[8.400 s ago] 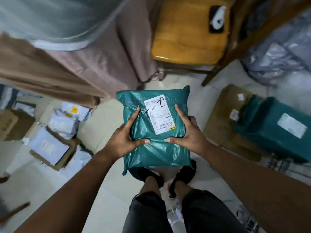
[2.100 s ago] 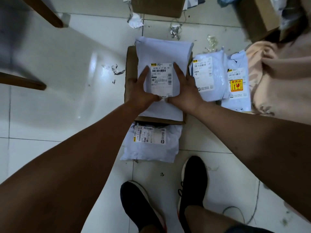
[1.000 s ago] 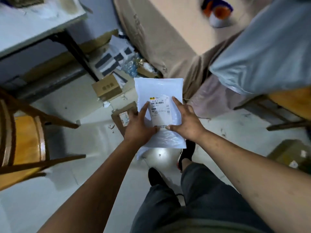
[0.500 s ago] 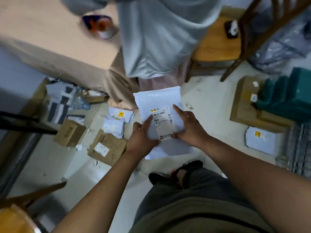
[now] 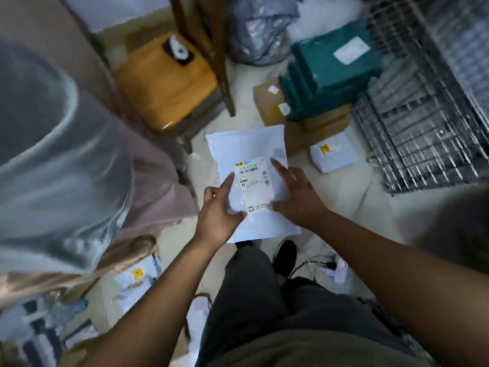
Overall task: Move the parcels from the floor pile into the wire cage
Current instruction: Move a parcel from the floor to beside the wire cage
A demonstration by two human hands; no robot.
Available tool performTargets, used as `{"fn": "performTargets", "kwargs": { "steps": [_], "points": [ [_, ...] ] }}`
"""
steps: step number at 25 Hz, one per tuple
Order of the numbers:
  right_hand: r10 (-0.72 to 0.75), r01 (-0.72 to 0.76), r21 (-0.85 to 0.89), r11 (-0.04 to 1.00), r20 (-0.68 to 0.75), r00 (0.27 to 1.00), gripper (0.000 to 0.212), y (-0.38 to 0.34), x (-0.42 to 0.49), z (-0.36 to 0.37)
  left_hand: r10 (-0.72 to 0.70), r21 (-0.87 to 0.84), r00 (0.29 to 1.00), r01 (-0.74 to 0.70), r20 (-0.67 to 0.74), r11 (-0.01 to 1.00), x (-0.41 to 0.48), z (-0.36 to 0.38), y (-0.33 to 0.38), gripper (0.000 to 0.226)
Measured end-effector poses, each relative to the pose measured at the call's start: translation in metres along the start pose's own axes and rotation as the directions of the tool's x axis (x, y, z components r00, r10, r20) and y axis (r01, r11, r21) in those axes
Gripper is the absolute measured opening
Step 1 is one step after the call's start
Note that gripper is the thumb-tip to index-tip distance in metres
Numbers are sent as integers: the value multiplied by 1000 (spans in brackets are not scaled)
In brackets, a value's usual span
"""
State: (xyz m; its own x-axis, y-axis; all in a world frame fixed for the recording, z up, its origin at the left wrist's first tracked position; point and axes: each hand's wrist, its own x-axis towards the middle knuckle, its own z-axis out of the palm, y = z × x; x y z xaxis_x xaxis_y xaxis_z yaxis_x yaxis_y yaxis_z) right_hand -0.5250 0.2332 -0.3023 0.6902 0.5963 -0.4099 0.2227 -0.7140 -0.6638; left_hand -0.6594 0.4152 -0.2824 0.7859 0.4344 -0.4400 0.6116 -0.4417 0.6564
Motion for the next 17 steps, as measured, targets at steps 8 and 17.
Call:
{"fn": "performTargets", "kwargs": {
  "steps": [8, 17],
  "points": [
    [432, -395, 175, 902, -335, 837, 111, 86, 17, -56, 253, 88, 896, -304, 365, 949, 155, 75, 96, 92],
    [665, -500, 451, 739, -369, 650, 105, 179, 65, -80, 271, 242, 704, -537, 657, 808, 284, 179, 183, 94]
  ]
}}
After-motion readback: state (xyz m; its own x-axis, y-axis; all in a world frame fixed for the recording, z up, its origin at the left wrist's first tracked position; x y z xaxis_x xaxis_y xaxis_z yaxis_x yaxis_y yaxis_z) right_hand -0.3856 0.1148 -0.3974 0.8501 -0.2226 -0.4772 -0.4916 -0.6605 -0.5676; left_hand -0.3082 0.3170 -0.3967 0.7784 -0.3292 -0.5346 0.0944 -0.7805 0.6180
